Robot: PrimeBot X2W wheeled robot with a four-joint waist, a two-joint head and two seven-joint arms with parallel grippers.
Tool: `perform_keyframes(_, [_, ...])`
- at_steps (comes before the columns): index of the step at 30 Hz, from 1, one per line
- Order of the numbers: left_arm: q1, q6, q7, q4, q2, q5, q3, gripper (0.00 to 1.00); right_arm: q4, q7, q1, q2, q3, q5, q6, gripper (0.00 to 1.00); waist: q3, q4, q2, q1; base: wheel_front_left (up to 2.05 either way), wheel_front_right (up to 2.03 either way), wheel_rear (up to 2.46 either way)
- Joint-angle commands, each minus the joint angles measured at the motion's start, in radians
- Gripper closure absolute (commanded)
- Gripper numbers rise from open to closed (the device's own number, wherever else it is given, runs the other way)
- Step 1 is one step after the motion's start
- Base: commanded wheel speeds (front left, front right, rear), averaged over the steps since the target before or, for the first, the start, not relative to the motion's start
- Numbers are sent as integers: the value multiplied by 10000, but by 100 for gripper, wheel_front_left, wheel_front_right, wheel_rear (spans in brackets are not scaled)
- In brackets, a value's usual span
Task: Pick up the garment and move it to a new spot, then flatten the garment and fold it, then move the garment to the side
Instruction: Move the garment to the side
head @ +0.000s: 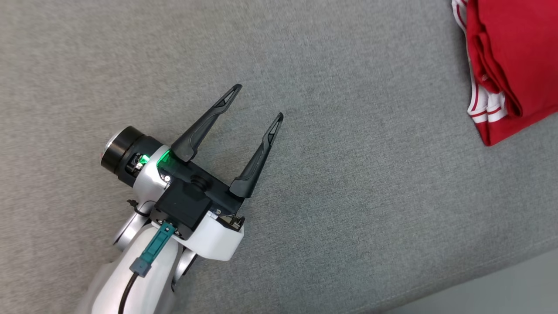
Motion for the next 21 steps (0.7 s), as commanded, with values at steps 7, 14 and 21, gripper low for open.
perform_keyframes(7, [835,625,-43,53,-370,-522,565,0,-1314,-20,1178,546,60,-267,-11,0,-2051,934,0,0,0,0,0])
perform_keyframes(14, [1697,969,-43,212,-651,-827,1234,0,-2620,-20,2452,1111,172,-58,-10,0,-3321,1786,0,0,0,0,0])
perform_keyframes(21, [2381,1218,-46,362,-876,-997,1868,0,-3893,-21,3827,1811,-88,82,-10,0,-4076,2464,0,0,0,0,0])
